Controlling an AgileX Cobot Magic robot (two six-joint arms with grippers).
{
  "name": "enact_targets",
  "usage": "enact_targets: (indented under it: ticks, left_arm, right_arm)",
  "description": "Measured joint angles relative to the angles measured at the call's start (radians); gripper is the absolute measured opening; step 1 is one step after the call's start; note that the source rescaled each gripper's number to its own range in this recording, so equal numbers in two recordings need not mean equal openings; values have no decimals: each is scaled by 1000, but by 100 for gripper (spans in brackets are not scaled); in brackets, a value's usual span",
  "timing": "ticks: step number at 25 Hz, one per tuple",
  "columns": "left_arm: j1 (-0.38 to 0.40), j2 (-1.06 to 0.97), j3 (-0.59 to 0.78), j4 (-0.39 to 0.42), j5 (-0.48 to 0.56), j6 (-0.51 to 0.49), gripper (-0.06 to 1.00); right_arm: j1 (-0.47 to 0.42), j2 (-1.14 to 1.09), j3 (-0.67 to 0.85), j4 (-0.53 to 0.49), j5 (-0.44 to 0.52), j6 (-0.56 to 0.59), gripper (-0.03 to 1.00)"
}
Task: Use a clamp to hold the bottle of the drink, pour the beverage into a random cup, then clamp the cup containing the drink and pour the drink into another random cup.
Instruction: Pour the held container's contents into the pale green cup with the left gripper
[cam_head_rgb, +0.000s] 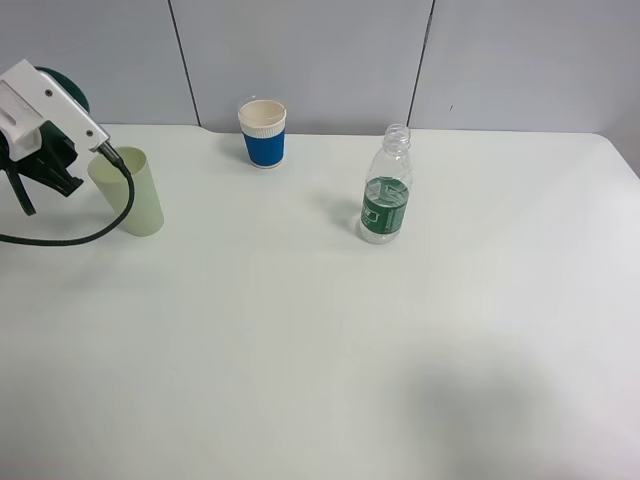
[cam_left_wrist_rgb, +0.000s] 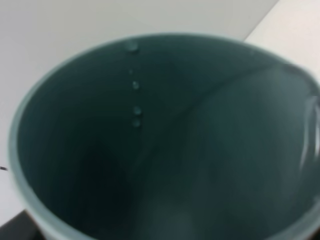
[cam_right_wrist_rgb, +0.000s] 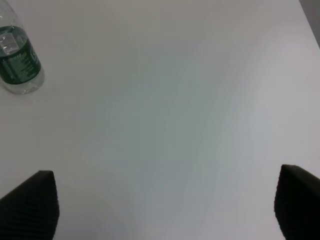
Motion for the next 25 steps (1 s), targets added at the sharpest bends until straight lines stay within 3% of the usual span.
enact_targets:
  ticks: [25]
  left_arm:
    - [0, 0, 0, 27, -20, 157, 2]
  right_arm:
    - [0, 0, 0, 0, 0, 0, 82]
